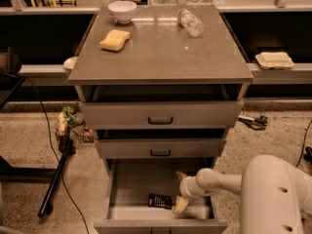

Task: Pick rxbar chocolate from bottom drawer and place on counter

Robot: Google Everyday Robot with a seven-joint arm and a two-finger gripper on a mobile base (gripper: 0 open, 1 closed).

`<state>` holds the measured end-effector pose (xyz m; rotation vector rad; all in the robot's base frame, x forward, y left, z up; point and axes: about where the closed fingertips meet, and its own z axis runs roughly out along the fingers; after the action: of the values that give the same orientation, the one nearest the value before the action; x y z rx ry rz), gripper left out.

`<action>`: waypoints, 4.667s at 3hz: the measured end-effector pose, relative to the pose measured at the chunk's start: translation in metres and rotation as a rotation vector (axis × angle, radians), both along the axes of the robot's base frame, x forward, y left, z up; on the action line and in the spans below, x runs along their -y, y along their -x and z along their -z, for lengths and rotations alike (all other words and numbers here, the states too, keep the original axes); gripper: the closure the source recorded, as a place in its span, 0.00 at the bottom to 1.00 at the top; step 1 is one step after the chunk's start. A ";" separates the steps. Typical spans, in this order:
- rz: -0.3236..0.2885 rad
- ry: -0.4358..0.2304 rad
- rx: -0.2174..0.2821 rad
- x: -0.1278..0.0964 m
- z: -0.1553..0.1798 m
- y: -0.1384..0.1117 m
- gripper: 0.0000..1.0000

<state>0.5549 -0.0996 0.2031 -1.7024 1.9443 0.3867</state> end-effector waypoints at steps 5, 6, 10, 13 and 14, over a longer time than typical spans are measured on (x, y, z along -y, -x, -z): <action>-0.153 -0.097 -0.008 -0.102 0.078 0.005 0.00; -0.137 -0.113 -0.023 -0.103 0.093 0.002 0.00; -0.112 -0.136 -0.126 -0.081 0.112 -0.007 0.41; -0.116 -0.164 -0.126 -0.078 0.096 0.002 1.00; -0.138 -0.196 -0.113 -0.079 0.090 0.009 1.00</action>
Offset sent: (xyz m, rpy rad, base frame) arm -0.0069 0.0823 -0.0540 0.0725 0.0055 0.1645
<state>0.5458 -0.0205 0.1134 -1.7229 1.8040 0.7150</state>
